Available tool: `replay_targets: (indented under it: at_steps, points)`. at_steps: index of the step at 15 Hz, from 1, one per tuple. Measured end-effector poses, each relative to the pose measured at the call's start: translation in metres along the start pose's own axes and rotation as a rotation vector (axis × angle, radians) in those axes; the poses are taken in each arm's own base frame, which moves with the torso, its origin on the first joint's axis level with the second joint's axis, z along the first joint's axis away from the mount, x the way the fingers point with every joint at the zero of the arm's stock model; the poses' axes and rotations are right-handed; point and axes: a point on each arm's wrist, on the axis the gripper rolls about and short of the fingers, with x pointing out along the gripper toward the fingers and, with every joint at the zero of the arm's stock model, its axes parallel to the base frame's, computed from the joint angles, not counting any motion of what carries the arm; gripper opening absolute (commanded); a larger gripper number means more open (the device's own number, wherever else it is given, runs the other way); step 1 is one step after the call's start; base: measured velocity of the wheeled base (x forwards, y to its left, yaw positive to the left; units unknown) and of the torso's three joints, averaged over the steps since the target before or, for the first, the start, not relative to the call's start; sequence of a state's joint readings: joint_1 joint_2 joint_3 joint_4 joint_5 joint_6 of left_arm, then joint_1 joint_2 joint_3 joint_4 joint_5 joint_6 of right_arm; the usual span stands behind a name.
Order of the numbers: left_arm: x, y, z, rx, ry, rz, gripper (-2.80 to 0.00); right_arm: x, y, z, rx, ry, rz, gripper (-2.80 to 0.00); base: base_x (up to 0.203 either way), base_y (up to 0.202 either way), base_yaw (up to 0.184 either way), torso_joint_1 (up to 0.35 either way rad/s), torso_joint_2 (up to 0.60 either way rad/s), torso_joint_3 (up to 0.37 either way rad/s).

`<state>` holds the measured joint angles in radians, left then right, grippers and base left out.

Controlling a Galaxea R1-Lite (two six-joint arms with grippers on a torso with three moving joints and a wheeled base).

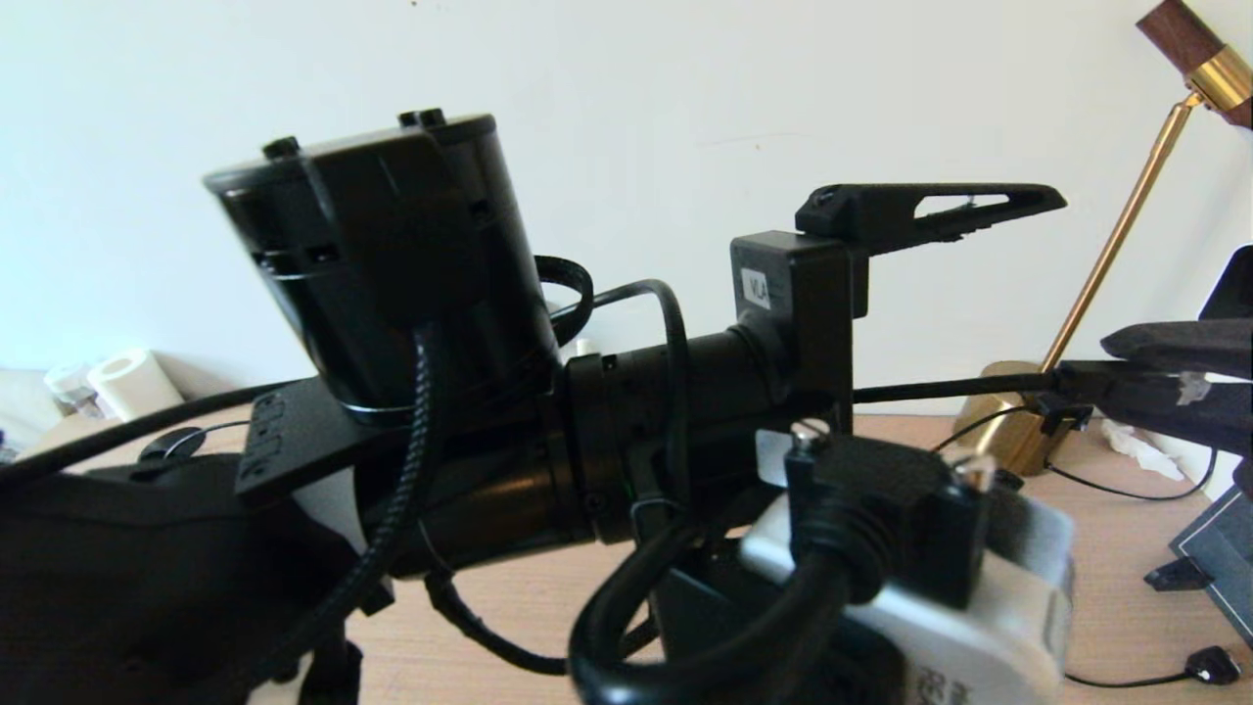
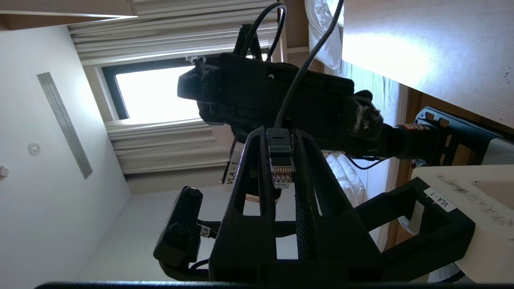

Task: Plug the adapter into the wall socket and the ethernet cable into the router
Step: Align cable and router interface

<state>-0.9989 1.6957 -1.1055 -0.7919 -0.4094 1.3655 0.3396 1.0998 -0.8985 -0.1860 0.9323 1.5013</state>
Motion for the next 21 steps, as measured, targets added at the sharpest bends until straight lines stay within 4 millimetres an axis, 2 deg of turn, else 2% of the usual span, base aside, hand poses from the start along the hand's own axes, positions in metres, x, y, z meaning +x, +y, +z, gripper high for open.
replay_targets:
  at_steps: [7, 8, 21]
  points:
    - [0.005, -0.0014, 0.0071, -0.004, -0.029, 0.003, 0.0, 0.0005, -0.0031, 0.0003, 0.009, 0.001, -0.007, -2.8, 0.0, 0.0, 0.0, 0.0, 0.0, 0.0]
    - [0.0052, -0.0017, 0.0071, -0.004, -0.029, 0.002, -2.8, 0.0005, -0.0036, 0.0003, 0.01, 0.001, -0.008, -2.8, 0.0, 0.0, 0.0, 0.0, 0.0, 0.0]
    - [0.0089, -0.0065, 0.0112, -0.014, -0.044, -0.01, -2.8, 0.0007, -0.0042, 0.0006, 0.012, 0.0, -0.009, -2.8, 0.0, 0.0, 0.0, 0.0, 0.0, 0.0]
